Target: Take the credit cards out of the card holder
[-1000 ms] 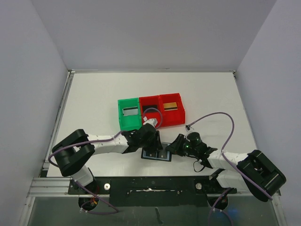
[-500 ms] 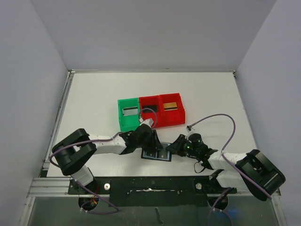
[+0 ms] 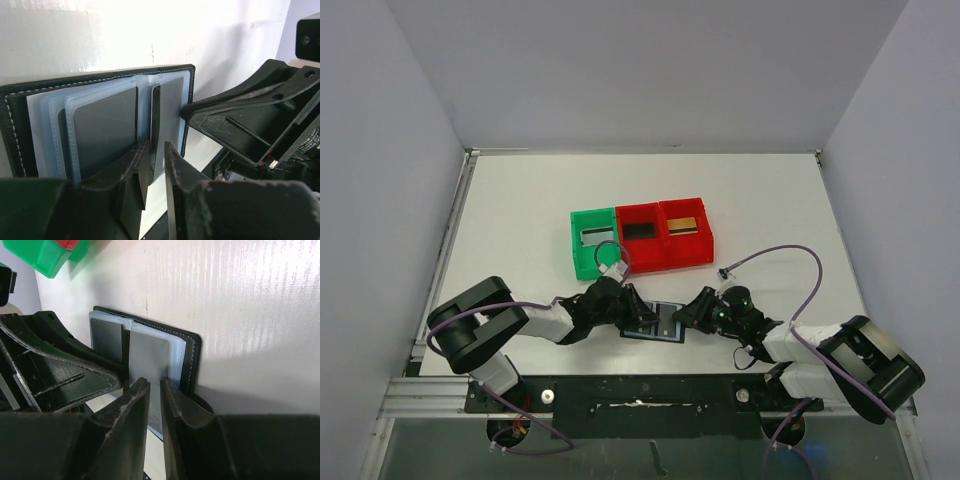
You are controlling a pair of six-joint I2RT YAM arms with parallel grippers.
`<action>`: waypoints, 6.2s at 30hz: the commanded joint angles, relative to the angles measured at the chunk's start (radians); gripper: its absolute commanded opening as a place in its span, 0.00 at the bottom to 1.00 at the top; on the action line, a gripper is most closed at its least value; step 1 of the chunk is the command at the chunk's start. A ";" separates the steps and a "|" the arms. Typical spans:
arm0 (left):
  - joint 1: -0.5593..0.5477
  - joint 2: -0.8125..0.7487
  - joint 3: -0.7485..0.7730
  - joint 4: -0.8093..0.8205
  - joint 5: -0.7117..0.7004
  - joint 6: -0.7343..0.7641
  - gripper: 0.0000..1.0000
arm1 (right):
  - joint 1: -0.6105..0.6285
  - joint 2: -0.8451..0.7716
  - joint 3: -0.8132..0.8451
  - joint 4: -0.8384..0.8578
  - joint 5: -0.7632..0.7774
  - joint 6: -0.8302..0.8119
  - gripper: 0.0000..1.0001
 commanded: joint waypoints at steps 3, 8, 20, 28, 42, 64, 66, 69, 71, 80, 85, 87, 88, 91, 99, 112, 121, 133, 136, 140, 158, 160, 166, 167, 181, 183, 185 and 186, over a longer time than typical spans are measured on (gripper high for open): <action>0.001 0.000 0.002 0.150 0.040 -0.030 0.11 | -0.003 0.055 -0.037 -0.081 -0.001 -0.030 0.19; 0.001 0.000 0.005 0.162 0.050 -0.026 0.08 | -0.003 0.069 -0.033 -0.068 -0.005 -0.030 0.18; 0.001 -0.060 0.018 0.003 0.000 0.024 0.00 | -0.005 0.012 0.007 -0.212 0.037 -0.058 0.18; 0.007 -0.103 0.045 -0.109 -0.001 0.079 0.00 | -0.005 0.020 0.039 -0.252 0.044 -0.083 0.17; 0.008 -0.112 0.063 -0.141 0.008 0.100 0.00 | -0.003 -0.133 0.205 -0.368 -0.027 -0.229 0.29; 0.012 -0.088 0.068 -0.054 0.068 0.096 0.17 | 0.004 0.109 0.088 -0.169 -0.031 -0.117 0.26; 0.012 -0.071 0.068 -0.025 0.087 0.086 0.17 | 0.005 0.112 0.088 -0.175 -0.030 -0.120 0.26; 0.012 -0.063 0.063 -0.004 0.088 0.075 0.15 | 0.005 0.109 0.090 -0.179 -0.028 -0.121 0.25; 0.013 -0.074 0.061 -0.031 0.072 0.073 0.07 | 0.003 0.103 0.091 -0.189 -0.019 -0.120 0.25; 0.018 -0.182 0.059 -0.216 -0.035 0.117 0.00 | 0.000 0.077 0.141 -0.288 0.008 -0.150 0.25; 0.020 -0.198 0.059 -0.231 -0.035 0.134 0.00 | -0.001 0.071 0.173 -0.306 -0.007 -0.175 0.25; 0.019 -0.182 0.062 -0.219 -0.016 0.136 0.00 | 0.000 0.061 0.192 -0.311 -0.030 -0.191 0.24; 0.020 -0.174 0.062 -0.209 -0.004 0.134 0.00 | 0.002 0.052 0.203 -0.314 -0.042 -0.199 0.23; 0.020 -0.159 0.054 -0.171 0.011 0.121 0.00 | 0.013 0.009 0.226 -0.317 -0.060 -0.219 0.24; 0.021 -0.166 0.069 -0.196 -0.009 0.129 0.00 | 0.061 0.001 0.286 -0.258 -0.101 -0.236 0.27; 0.021 -0.107 0.079 -0.132 0.063 0.123 0.20 | 0.072 0.110 0.198 -0.265 0.025 -0.118 0.21; 0.021 -0.167 0.088 -0.250 -0.008 0.143 0.00 | 0.068 0.060 0.175 -0.258 0.051 -0.090 0.21; 0.116 -0.453 0.044 -0.344 0.084 0.256 0.00 | 0.023 -0.136 0.396 -0.373 0.037 -0.236 0.53; 0.159 -0.532 0.073 -0.429 0.085 0.295 0.00 | 0.014 -0.183 0.469 -0.453 0.139 -0.267 0.61; 0.230 -0.621 0.089 -0.478 0.075 0.347 0.00 | 0.009 -0.250 0.512 -0.412 0.236 -0.350 0.67; 0.502 -0.661 0.184 -0.210 0.165 0.362 0.00 | -0.291 -0.175 0.634 -0.162 -0.190 -0.295 0.96; 0.549 -0.678 0.143 -0.200 0.267 0.349 0.00 | -0.288 -0.167 0.626 -0.162 -0.263 -0.314 0.92; 0.616 -0.711 0.117 -0.131 0.492 0.310 0.00 | -0.242 -0.111 0.637 -0.148 -0.419 -0.324 0.84; 0.620 -0.728 0.096 -0.076 0.497 0.267 0.00 | -0.231 -0.105 0.661 -0.212 -0.417 -0.335 0.81; 0.623 -0.777 -0.102 0.359 0.663 0.104 0.00 | -0.051 -0.069 0.696 -0.128 -0.364 -0.354 0.71; 0.621 -0.759 -0.088 0.322 0.684 0.138 0.00 | -0.068 -0.074 0.686 -0.077 -0.368 -0.344 0.77; 0.623 -0.730 -0.056 0.310 0.709 0.157 0.00 | -0.073 -0.044 0.719 -0.057 -0.451 -0.360 0.78; 0.623 -0.723 -0.041 0.312 0.718 0.162 0.00 | -0.072 -0.021 0.743 -0.059 -0.499 -0.366 0.78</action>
